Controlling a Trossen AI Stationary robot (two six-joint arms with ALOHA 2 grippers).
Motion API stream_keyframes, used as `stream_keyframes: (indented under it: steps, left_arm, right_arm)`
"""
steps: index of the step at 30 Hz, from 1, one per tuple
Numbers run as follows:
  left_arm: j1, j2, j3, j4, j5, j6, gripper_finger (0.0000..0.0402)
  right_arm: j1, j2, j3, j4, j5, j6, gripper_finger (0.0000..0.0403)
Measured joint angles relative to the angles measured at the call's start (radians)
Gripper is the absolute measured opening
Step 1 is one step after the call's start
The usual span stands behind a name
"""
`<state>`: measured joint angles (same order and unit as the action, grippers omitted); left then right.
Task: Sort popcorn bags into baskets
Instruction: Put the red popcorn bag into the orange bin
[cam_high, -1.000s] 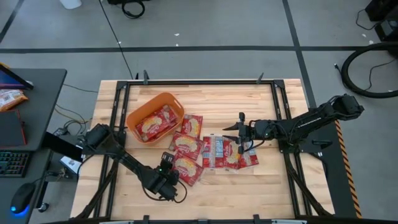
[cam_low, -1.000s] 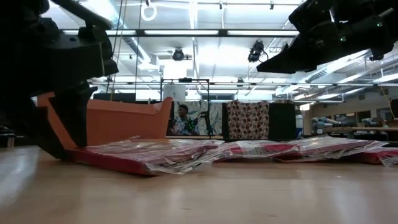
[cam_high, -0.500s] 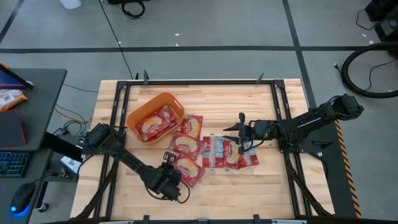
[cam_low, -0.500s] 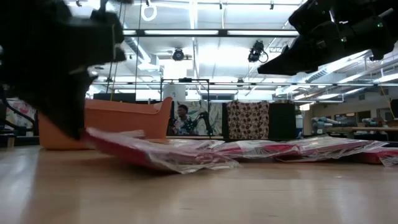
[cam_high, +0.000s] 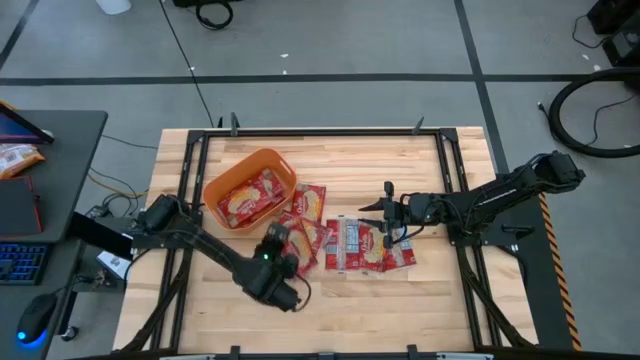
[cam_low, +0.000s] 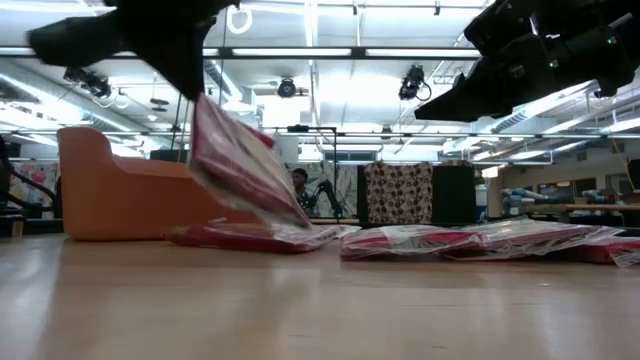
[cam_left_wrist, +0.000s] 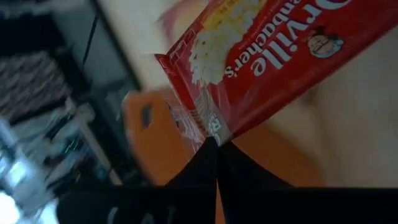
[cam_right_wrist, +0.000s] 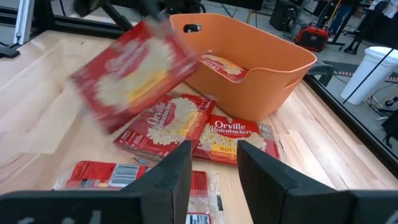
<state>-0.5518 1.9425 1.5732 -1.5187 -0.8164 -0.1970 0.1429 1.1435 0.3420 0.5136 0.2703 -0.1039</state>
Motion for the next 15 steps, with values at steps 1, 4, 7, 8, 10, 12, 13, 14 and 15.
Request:
stream_keyframes:
  steps: [1,4,7,8,10,12,13,14,15]
  left_arm:
    - [0.009,-0.004,0.007,-0.042,-0.013,-0.011,0.0003]
    - [0.039,-0.029,0.007,-0.043,-0.026,-0.022,0.0003]
    - [0.080,-0.076,0.005,-0.056,-0.010,-0.092,0.0002]
    - [0.097,-0.090,0.005,-0.052,0.003,-0.127,0.0002]
    - [0.127,-0.125,0.003,-0.052,0.015,-0.191,0.0002]
    - [0.153,-0.173,0.004,-0.055,0.007,-0.244,0.0002]
    - [0.162,-0.196,0.004,-0.054,0.009,-0.266,0.0002]
    - [0.171,-0.220,0.004,-0.053,0.013,-0.283,0.0002]
    - [0.186,-0.239,0.004,-0.052,0.022,-0.298,0.0002]
  right_arm:
    - [0.000,0.000,0.000,0.000,0.000,-0.001,0.0132]
    - [0.000,0.000,0.000,0.000,-0.001,-0.002,0.0132]
    - [0.000,0.000,0.000,-0.002,-0.002,-0.004,0.0132]
    - [0.000,0.000,0.000,-0.004,-0.002,-0.004,0.0132]
    - [0.000,0.003,0.000,-0.006,-0.003,0.002,0.0132]
    - [0.000,0.006,0.000,-0.022,-0.003,0.017,0.0132]
    - [0.000,0.012,0.000,-0.021,-0.003,0.023,0.0132]
    - [0.000,0.018,0.000,-0.019,-0.003,0.027,0.0132]
    - [0.000,0.024,0.000,-0.024,-0.003,0.028,0.0132]
